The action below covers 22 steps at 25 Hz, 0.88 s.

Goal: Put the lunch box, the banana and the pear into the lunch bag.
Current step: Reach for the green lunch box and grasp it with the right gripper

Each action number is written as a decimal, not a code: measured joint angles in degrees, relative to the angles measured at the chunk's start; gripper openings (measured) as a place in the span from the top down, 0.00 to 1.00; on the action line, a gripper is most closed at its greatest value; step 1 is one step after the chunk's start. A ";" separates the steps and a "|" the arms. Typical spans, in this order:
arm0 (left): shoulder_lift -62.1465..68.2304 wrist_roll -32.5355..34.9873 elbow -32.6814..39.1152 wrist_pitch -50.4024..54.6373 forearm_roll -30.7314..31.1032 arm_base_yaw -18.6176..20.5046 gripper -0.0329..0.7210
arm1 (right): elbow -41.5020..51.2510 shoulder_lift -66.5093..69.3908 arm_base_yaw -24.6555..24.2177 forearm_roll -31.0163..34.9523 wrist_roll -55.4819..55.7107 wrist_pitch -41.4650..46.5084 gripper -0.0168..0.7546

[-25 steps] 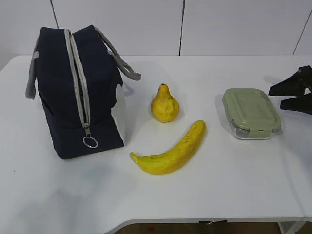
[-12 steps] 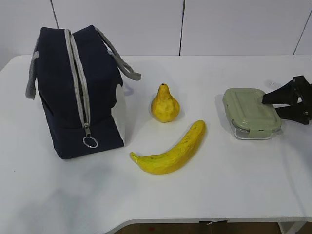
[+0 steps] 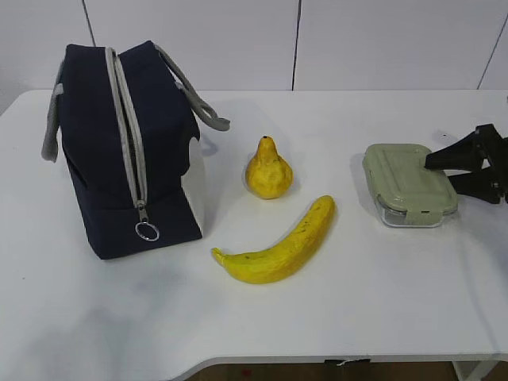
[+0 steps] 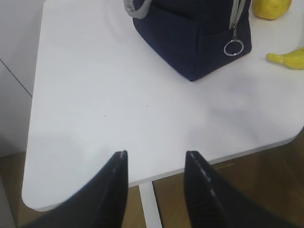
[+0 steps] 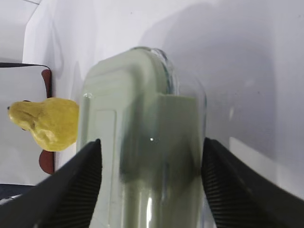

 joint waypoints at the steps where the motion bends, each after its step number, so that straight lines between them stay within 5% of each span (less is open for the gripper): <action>1: 0.00 0.00 0.00 0.00 0.00 0.00 0.56 | 0.00 0.24 0.00 0.00 0.00 0.00 0.30; 22: 0.00 0.00 0.00 0.00 0.00 0.00 0.56 | 0.00 2.56 0.00 1.59 -0.40 2.46 0.30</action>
